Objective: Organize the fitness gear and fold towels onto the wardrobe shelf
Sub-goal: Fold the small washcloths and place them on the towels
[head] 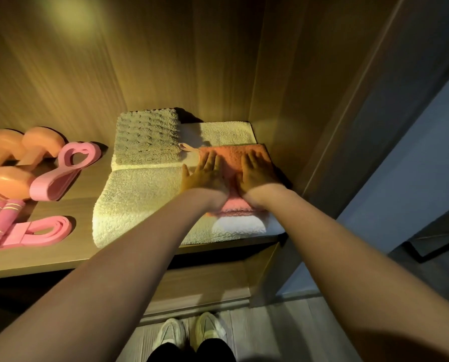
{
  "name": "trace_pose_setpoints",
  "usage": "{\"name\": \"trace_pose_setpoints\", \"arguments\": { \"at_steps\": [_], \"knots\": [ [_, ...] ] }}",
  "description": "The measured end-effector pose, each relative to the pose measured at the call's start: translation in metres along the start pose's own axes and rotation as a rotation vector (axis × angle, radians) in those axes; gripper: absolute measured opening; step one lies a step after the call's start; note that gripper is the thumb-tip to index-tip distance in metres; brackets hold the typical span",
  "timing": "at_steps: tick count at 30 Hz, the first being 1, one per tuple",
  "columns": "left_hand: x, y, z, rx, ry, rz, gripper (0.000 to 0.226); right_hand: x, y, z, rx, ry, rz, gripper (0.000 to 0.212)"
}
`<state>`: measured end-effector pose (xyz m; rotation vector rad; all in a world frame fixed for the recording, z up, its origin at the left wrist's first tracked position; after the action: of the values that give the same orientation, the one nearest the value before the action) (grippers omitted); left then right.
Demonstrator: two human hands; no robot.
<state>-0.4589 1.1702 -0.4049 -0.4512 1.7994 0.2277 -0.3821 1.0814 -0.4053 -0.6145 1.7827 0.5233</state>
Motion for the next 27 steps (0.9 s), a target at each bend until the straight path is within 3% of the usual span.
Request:
{"name": "trace_pose_setpoints", "arguments": {
  "at_steps": [7,11,13,20,27],
  "knots": [
    [-0.001,0.004,-0.001,-0.112,0.053,0.033,0.075,0.004,-0.003,0.002,0.1,0.103,0.087,0.068],
    [-0.019,0.001,-0.002,-0.003,-0.065,0.056,0.068,-0.015,-0.001,0.002,0.028,0.0,0.05,0.068],
    [-0.014,0.004,-0.001,0.05,-0.047,0.028,0.065,-0.013,-0.001,0.0,-0.012,-0.005,0.01,0.066],
    [0.0,0.012,0.001,-0.023,0.028,-0.002,0.07,-0.002,-0.001,-0.005,0.026,0.069,0.002,0.064],
    [-0.013,0.006,-0.011,0.03,-0.012,0.022,0.07,-0.007,-0.004,-0.038,0.033,0.021,-0.037,0.062]
  ]
}}
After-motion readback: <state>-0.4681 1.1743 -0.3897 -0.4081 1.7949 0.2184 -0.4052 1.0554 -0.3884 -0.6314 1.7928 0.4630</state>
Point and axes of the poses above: each hand's wrist, its own z-axis towards the middle knuckle, its own x-axis out of the palm, y = z × x, the point moved 5 cm from there along z, towards the middle knuckle, and after that the axes turned 8 degrees about y, right-handed, at the moved point
